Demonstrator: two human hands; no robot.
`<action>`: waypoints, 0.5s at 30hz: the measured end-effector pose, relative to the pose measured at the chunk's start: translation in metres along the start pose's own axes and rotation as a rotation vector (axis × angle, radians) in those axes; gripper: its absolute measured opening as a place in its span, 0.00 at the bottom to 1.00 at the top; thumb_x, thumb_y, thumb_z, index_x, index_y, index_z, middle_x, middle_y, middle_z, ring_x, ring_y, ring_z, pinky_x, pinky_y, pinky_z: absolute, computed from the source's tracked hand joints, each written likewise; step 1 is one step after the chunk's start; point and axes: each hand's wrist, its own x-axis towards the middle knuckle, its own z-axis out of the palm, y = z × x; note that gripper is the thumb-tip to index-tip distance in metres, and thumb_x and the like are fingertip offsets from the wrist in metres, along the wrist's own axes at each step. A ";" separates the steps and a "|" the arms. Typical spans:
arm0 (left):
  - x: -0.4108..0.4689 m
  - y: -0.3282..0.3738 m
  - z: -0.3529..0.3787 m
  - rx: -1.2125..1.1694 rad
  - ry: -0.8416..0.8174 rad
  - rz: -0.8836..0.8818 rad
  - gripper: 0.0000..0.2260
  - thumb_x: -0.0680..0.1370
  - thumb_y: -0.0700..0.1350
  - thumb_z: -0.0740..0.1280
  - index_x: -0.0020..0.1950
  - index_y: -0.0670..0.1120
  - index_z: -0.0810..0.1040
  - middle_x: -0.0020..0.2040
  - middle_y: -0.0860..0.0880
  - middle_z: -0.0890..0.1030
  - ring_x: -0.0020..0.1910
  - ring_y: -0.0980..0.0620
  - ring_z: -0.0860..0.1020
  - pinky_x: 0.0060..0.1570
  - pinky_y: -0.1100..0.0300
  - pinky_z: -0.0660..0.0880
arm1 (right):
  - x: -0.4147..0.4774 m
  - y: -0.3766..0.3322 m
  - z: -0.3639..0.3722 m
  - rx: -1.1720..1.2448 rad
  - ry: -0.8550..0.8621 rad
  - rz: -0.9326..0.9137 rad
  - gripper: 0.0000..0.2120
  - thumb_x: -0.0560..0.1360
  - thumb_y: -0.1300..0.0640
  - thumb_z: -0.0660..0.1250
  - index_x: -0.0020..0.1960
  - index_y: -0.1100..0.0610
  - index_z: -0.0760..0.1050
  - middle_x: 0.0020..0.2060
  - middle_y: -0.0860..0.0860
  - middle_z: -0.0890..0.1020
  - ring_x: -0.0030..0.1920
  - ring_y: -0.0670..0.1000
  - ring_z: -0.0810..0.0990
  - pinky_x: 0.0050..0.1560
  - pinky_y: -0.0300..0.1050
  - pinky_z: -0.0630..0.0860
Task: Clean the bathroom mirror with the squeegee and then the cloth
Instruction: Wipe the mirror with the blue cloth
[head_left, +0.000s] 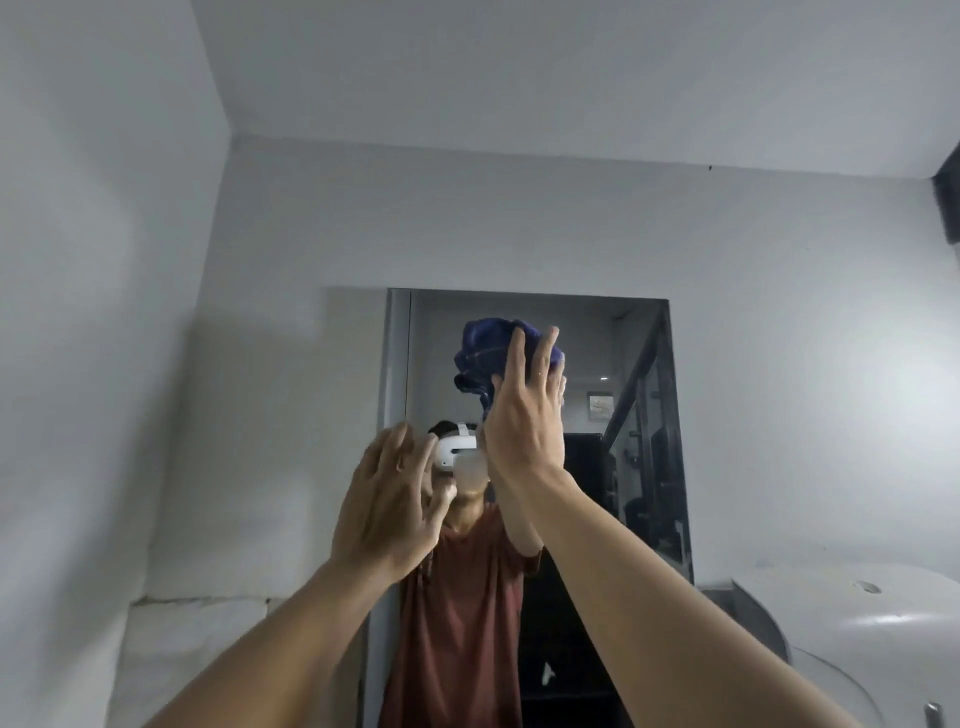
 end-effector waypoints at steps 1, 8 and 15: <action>-0.006 -0.004 0.005 0.043 -0.044 0.034 0.31 0.79 0.61 0.63 0.79 0.51 0.62 0.80 0.43 0.61 0.79 0.43 0.59 0.77 0.47 0.62 | 0.010 -0.003 0.004 -0.032 -0.002 -0.033 0.33 0.83 0.63 0.58 0.82 0.58 0.45 0.80 0.65 0.42 0.78 0.72 0.47 0.78 0.67 0.51; -0.016 -0.008 0.023 0.160 -0.089 0.199 0.35 0.75 0.66 0.63 0.77 0.49 0.66 0.80 0.42 0.61 0.78 0.41 0.63 0.76 0.47 0.63 | 0.057 -0.016 0.028 -0.128 -0.040 -0.115 0.31 0.82 0.66 0.55 0.81 0.58 0.47 0.80 0.66 0.42 0.78 0.73 0.41 0.78 0.69 0.44; -0.018 -0.016 0.038 0.217 -0.118 0.234 0.37 0.75 0.68 0.61 0.79 0.49 0.64 0.82 0.41 0.56 0.81 0.43 0.57 0.77 0.49 0.54 | 0.061 -0.034 0.059 -0.236 -0.065 -0.376 0.25 0.81 0.62 0.57 0.77 0.58 0.57 0.82 0.59 0.45 0.79 0.70 0.38 0.77 0.69 0.38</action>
